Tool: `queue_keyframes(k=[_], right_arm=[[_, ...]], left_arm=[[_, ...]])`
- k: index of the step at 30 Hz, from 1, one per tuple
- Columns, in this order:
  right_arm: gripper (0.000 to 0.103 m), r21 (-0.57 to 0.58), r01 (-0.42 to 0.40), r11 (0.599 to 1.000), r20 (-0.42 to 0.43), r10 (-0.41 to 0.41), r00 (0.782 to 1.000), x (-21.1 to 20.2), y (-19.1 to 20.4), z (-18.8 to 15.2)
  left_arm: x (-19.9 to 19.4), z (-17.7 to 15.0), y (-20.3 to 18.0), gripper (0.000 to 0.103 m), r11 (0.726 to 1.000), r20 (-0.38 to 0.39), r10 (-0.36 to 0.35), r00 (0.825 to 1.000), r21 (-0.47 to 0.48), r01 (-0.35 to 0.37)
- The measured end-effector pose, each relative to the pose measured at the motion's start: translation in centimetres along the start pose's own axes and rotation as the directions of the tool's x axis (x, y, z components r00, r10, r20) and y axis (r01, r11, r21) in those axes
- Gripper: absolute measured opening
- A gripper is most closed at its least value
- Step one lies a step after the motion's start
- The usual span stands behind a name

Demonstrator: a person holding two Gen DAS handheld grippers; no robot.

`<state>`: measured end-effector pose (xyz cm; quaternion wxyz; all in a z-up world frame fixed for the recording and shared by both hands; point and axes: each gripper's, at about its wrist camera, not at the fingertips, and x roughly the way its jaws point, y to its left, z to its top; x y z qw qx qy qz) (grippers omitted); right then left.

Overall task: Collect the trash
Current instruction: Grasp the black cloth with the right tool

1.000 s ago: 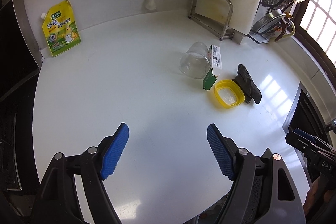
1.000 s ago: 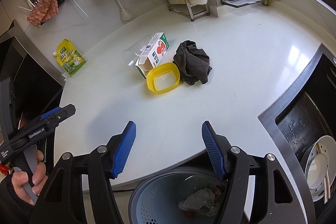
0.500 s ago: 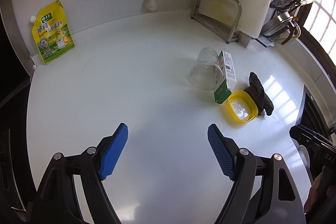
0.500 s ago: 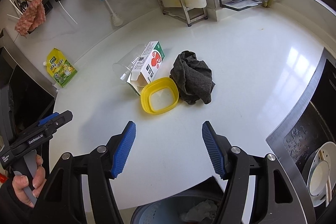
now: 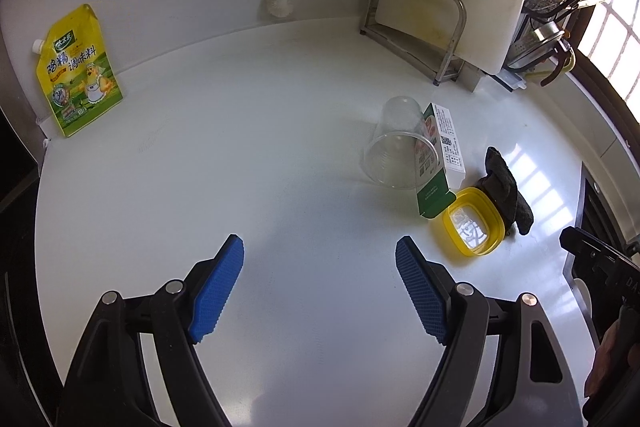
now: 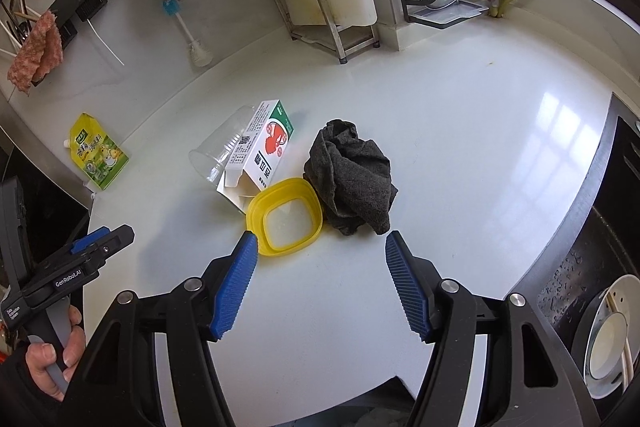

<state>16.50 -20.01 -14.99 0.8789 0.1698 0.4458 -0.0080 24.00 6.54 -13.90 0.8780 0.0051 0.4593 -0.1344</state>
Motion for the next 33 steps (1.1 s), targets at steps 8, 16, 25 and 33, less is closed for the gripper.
queue_keyframes(k=[8,16,25,33], right_arm=[[0.064,0.007,0.026,1.000,0.014,-0.026,1.000,1.2,-0.4,1.2],[0.064,0.012,0.047,0.999,0.027,-0.048,0.999,3.5,-1.1,2.5],[0.064,-0.005,0.059,0.998,0.024,-0.059,0.998,6.5,-0.5,4.2],[0.064,-0.021,0.087,0.996,-0.008,-0.088,0.996,8.7,-0.3,4.7]], left_arm=[[1.9,0.6,0.0,0.077,1.000,-0.004,-0.020,1.000,0.012,0.020],[4.6,1.0,0.1,0.077,0.999,-0.021,-0.033,0.999,0.027,0.034],[7.2,2.2,-0.6,0.077,0.997,-0.013,-0.050,0.999,0.052,0.051],[8.5,2.8,-1.1,0.077,0.996,-0.013,-0.051,0.999,0.073,0.052]])
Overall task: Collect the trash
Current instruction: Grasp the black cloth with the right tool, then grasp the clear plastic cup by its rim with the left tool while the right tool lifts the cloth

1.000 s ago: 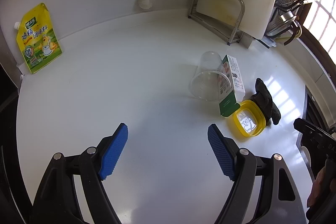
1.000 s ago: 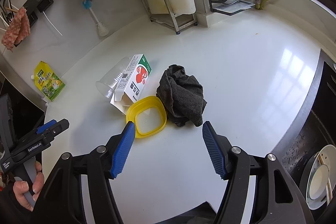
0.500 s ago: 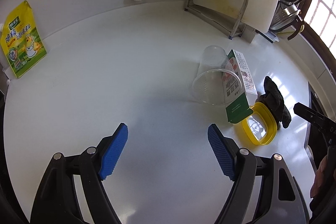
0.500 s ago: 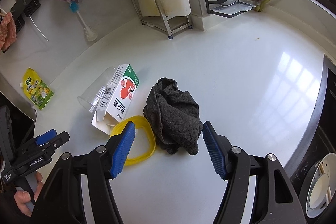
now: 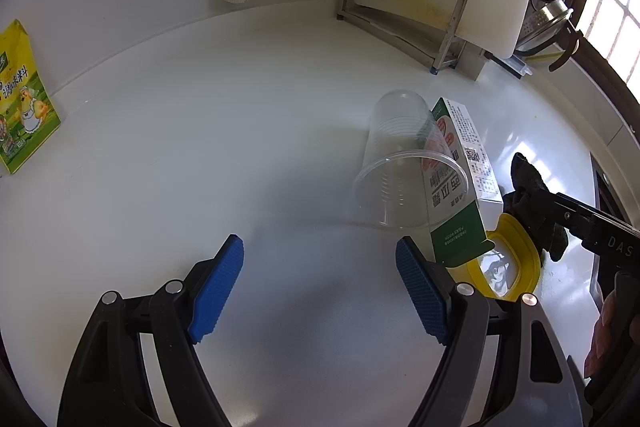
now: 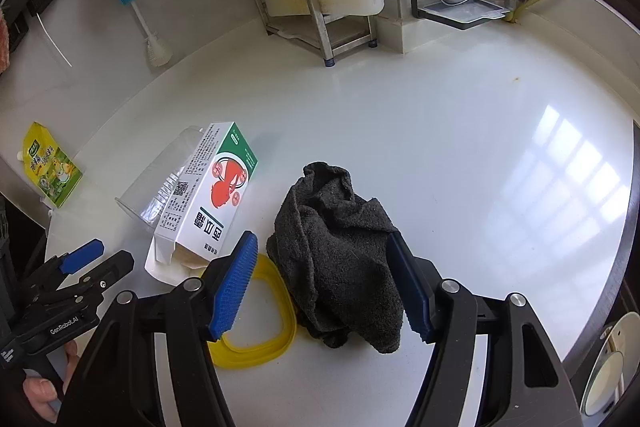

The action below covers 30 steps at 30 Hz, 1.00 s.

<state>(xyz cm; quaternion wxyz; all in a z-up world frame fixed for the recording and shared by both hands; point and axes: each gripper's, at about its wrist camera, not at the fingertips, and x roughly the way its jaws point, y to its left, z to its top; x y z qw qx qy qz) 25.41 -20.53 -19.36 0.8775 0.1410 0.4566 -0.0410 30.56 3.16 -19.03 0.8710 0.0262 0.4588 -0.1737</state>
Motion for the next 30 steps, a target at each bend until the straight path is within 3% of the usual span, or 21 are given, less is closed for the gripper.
queue_keyframes(k=[4,11,15,30], right_arm=[[0.060,-0.022,0.007,1.000,-0.006,-0.007,1.000,0.7,0.3,-0.1],[0.028,-0.013,-0.039,0.999,-0.011,0.039,0.999,0.8,-0.2,0.0],[0.016,-0.006,-0.053,0.999,0.012,0.053,0.999,-0.1,-0.4,0.0],[0.012,0.118,-0.100,0.988,0.085,0.090,0.992,-4.3,-3.8,-1.2]], left_arm=[[0.6,0.1,0.1,0.077,1.000,-0.005,0.003,1.000,-0.005,-0.003],[1.2,0.8,-0.6,0.077,1.000,0.005,-0.006,1.000,-0.001,0.007],[1.4,1.2,-0.8,0.078,1.000,0.005,-0.010,1.000,-0.007,0.010],[3.4,3.3,-1.9,0.078,1.000,0.034,0.024,0.999,0.017,-0.025]])
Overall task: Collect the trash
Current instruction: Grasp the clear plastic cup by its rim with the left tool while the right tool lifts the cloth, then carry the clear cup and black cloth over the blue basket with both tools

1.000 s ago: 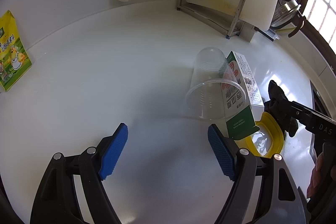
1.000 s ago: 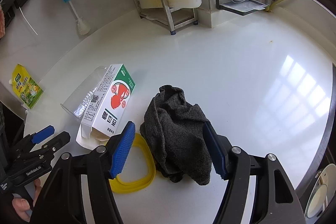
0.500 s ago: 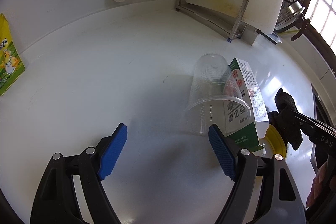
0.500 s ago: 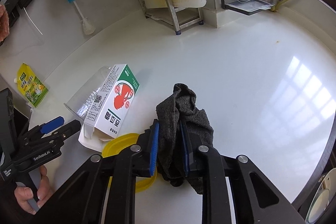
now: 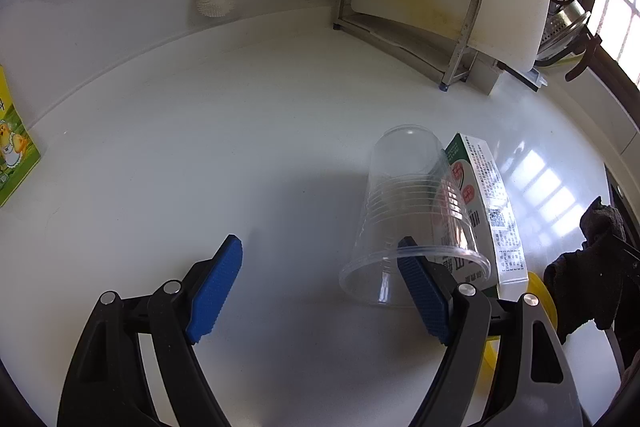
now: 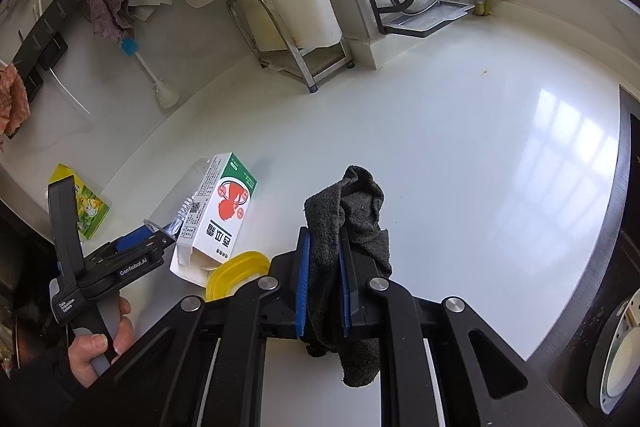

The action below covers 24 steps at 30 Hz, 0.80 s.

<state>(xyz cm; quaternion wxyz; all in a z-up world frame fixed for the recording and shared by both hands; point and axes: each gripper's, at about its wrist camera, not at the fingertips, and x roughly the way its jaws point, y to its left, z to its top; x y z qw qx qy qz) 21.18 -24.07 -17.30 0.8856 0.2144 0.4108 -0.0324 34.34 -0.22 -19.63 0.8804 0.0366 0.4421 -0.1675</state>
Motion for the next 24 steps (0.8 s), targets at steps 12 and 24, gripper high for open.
queue_keyframes(k=[12,24], right_arm=[[0.012,0.038,-0.029,0.999,0.003,0.029,1.000,-1.1,-0.8,-1.6],[0.012,0.033,-0.040,0.999,-0.018,0.041,0.999,-1.8,-0.5,-2.7]], left_arm=[[1.5,1.2,-0.4,0.018,0.999,-0.019,-0.029,0.999,-0.023,0.028],[-2.0,0.7,1.1,0.006,0.999,0.014,-0.004,1.000,-0.052,0.005]])
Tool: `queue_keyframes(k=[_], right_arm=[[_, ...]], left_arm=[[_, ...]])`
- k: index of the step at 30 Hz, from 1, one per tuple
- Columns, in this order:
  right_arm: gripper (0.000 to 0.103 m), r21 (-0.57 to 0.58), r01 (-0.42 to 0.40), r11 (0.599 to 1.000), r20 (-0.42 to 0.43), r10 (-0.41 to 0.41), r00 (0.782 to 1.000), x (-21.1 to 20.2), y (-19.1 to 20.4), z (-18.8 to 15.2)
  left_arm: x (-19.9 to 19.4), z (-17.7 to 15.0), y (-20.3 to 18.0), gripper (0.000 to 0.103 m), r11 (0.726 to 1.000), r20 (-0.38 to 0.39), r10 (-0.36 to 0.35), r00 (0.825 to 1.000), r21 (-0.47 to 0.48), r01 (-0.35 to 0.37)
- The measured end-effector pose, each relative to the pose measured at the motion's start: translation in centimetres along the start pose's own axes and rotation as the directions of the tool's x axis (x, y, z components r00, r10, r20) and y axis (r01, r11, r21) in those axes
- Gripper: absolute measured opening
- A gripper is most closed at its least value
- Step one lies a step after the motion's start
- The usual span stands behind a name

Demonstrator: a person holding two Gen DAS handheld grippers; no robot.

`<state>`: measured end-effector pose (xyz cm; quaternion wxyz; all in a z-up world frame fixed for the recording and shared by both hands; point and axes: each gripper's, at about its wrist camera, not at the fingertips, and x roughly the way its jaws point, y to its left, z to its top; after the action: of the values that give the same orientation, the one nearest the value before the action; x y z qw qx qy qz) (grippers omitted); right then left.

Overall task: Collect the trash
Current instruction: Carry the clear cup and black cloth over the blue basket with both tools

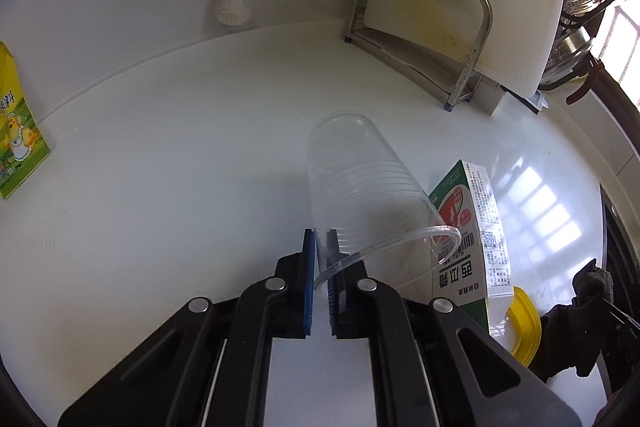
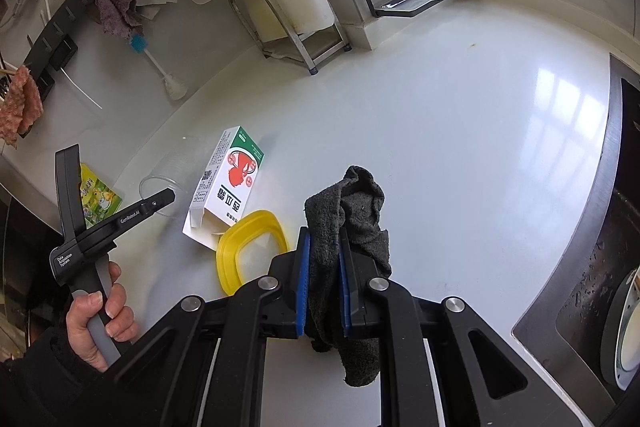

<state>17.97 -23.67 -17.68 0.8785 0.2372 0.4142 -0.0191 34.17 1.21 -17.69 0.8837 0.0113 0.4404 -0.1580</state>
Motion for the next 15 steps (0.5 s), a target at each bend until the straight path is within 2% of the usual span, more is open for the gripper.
queue_keyframes(k=[15], right_arm=[[0.012,-0.067,-0.035,0.997,0.020,0.036,0.999,-4.5,1.9,-0.1]], left_arm=[[-8.3,-2.4,0.0,0.006,0.999,0.058,0.034,0.998,-0.009,-0.034]])
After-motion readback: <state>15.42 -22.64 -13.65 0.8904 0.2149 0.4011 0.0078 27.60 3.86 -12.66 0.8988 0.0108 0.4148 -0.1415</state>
